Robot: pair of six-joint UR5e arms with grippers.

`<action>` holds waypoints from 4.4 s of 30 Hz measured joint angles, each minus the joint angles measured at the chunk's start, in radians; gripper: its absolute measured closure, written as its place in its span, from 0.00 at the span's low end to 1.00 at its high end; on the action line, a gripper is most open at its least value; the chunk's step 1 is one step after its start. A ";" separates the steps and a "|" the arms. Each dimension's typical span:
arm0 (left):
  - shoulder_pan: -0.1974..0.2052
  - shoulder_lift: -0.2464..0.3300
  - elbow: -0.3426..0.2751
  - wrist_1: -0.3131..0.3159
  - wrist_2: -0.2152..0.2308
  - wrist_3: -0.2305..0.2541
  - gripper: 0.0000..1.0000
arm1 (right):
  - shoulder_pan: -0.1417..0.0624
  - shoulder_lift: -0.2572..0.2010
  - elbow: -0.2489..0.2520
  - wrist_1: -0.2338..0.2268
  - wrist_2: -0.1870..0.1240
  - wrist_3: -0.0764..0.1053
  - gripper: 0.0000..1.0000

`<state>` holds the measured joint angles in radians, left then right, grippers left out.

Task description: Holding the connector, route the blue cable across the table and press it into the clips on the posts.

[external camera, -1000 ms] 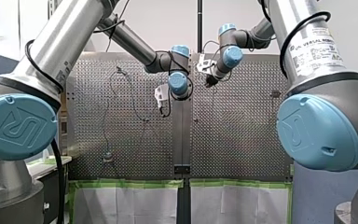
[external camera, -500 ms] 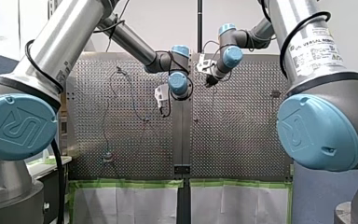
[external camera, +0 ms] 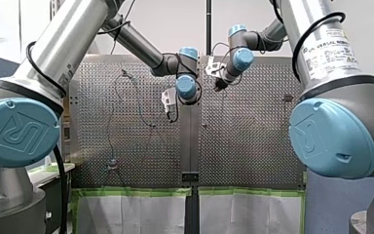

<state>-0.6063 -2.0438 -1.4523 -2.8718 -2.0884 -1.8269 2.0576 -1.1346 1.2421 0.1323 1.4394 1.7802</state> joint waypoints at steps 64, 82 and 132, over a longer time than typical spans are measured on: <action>-0.021 -0.017 0.018 -0.021 -0.021 0.021 0.85 | -0.002 0.006 0.008 0.006 0.006 -0.006 1.00; -0.054 -0.026 0.032 -0.087 -0.093 0.040 0.85 | -0.003 0.067 0.028 0.022 0.023 -0.148 1.00; -0.013 0.019 -0.001 -0.119 -0.156 0.062 0.99 | 0.044 -0.065 0.102 -0.012 0.116 -0.039 1.00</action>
<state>-0.6190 -2.0252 -1.4532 -2.9908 -2.2443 -1.7645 2.1016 -1.1991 1.3446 0.1200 1.5559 1.7409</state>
